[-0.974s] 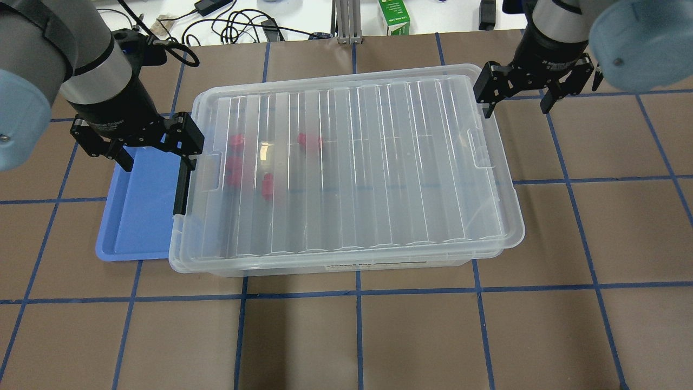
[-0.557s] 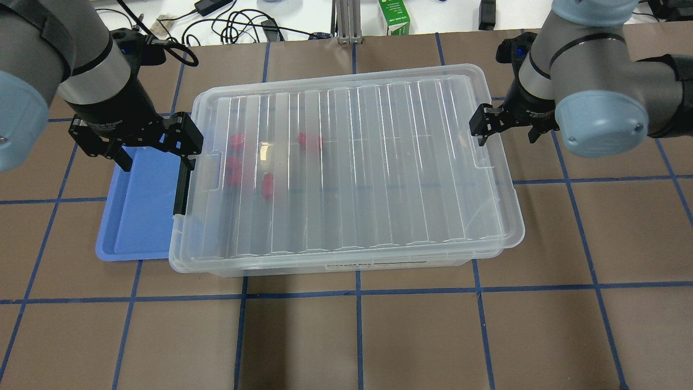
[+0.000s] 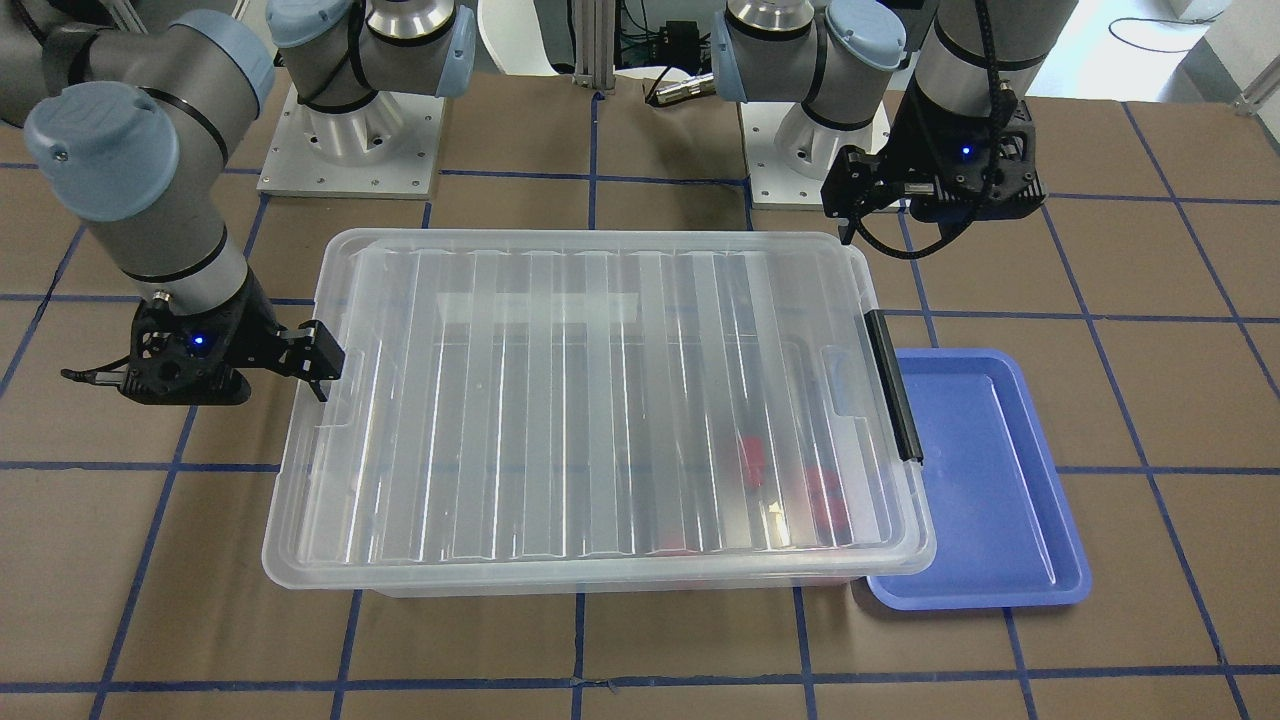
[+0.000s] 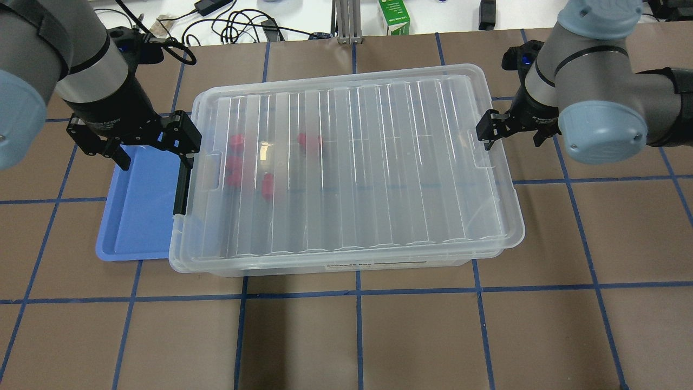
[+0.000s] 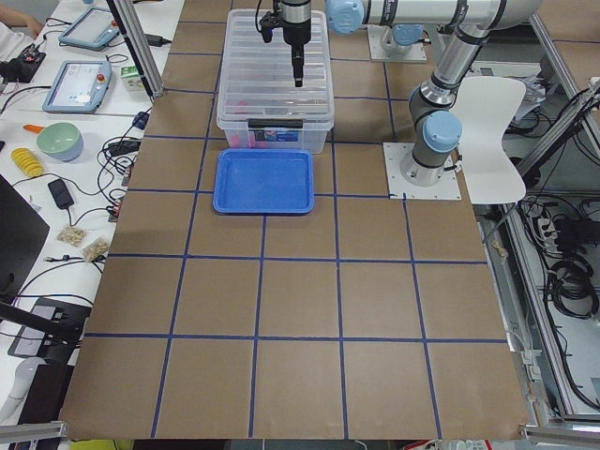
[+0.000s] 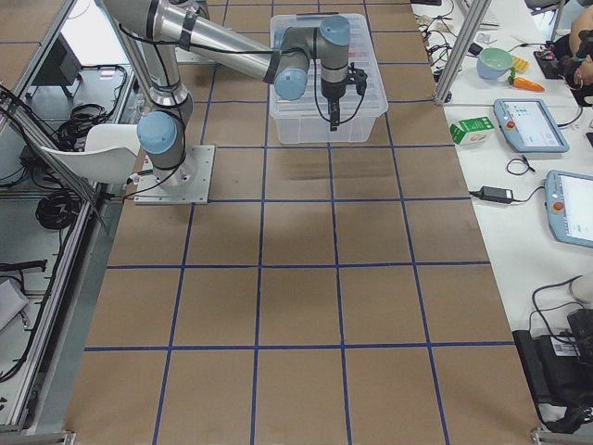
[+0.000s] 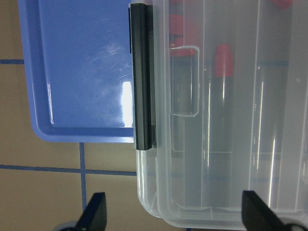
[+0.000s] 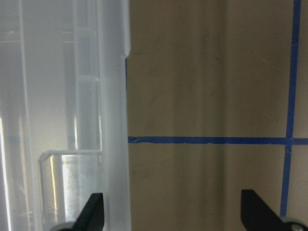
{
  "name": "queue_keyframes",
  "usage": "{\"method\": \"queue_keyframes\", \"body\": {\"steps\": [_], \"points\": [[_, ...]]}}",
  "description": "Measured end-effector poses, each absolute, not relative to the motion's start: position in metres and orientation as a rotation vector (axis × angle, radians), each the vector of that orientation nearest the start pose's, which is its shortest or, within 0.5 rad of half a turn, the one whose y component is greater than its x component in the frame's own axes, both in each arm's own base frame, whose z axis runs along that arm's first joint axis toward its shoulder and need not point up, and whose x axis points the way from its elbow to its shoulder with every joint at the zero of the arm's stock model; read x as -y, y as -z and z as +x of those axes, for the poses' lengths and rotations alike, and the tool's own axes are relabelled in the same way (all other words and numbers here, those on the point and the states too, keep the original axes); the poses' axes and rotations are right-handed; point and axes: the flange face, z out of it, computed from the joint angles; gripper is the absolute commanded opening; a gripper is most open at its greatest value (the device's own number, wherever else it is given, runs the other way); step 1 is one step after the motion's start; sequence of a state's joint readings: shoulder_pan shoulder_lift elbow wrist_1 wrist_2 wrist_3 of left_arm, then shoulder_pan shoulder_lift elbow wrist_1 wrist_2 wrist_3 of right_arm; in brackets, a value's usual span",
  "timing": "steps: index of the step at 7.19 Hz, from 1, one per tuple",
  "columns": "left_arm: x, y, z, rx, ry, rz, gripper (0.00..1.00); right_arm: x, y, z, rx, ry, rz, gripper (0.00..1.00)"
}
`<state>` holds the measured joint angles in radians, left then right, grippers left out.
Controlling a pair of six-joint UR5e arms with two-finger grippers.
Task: Place red block in blue tray from box
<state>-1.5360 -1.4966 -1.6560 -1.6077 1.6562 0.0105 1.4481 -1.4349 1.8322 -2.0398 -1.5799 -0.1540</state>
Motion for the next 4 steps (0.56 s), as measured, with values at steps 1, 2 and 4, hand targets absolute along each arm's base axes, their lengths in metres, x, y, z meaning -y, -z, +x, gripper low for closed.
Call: {"method": "queue_keyframes", "body": {"steps": [1,2,4], "points": [[0.46,-0.478,-0.109,-3.057,-0.078,-0.03,1.0,0.541,-0.336,0.043,-3.16,0.098,-0.074,1.0],[0.46,-0.478,-0.109,-3.061,-0.074,-0.029,1.0,0.544,-0.335,0.016,-3.16,0.091,-0.092,1.0],[0.461,-0.479,-0.113,-3.096,-0.063,-0.031,1.0,0.544,-0.335,-0.023,-3.162,0.096,-0.124,1.0]]}}
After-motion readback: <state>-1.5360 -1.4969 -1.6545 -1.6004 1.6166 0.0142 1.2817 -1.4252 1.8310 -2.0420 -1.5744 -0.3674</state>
